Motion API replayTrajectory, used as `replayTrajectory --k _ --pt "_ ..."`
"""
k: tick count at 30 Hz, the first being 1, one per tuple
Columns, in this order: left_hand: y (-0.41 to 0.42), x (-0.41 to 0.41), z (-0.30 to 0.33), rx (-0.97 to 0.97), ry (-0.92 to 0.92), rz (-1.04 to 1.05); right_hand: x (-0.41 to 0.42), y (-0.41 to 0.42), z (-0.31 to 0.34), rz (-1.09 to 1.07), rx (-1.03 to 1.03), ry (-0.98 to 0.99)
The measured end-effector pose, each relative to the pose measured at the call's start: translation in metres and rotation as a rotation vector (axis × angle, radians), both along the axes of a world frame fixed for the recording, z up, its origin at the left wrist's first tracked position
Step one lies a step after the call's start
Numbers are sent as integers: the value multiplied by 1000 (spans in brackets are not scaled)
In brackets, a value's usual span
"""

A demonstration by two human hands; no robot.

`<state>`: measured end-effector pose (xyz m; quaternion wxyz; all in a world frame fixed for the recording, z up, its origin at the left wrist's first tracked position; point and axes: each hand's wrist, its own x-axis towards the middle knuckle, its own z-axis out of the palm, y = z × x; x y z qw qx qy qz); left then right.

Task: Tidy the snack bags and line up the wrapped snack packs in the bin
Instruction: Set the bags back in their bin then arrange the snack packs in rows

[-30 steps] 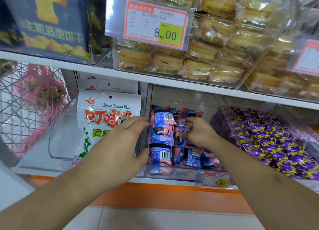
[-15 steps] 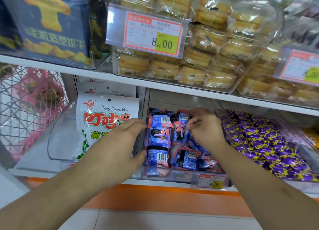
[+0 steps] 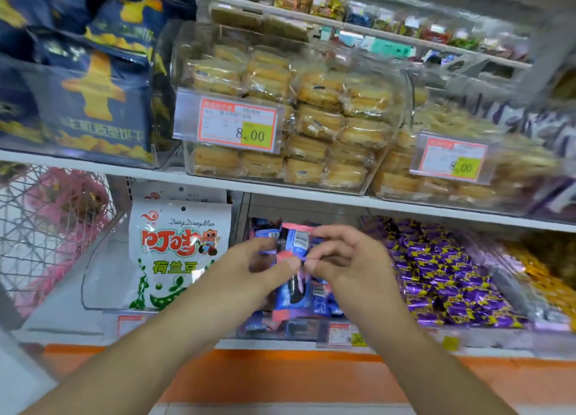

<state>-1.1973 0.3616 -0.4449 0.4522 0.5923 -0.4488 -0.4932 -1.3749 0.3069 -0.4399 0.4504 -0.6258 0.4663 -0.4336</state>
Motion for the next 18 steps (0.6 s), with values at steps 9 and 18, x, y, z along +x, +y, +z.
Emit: replayTrajectory --k 9,18 --pt "16 -16 -4 -5 -10 190 -5 26 -2 -10 154 -18" --pt "21 -14 2 -111 115 209 -3 32 3 196 188 18"
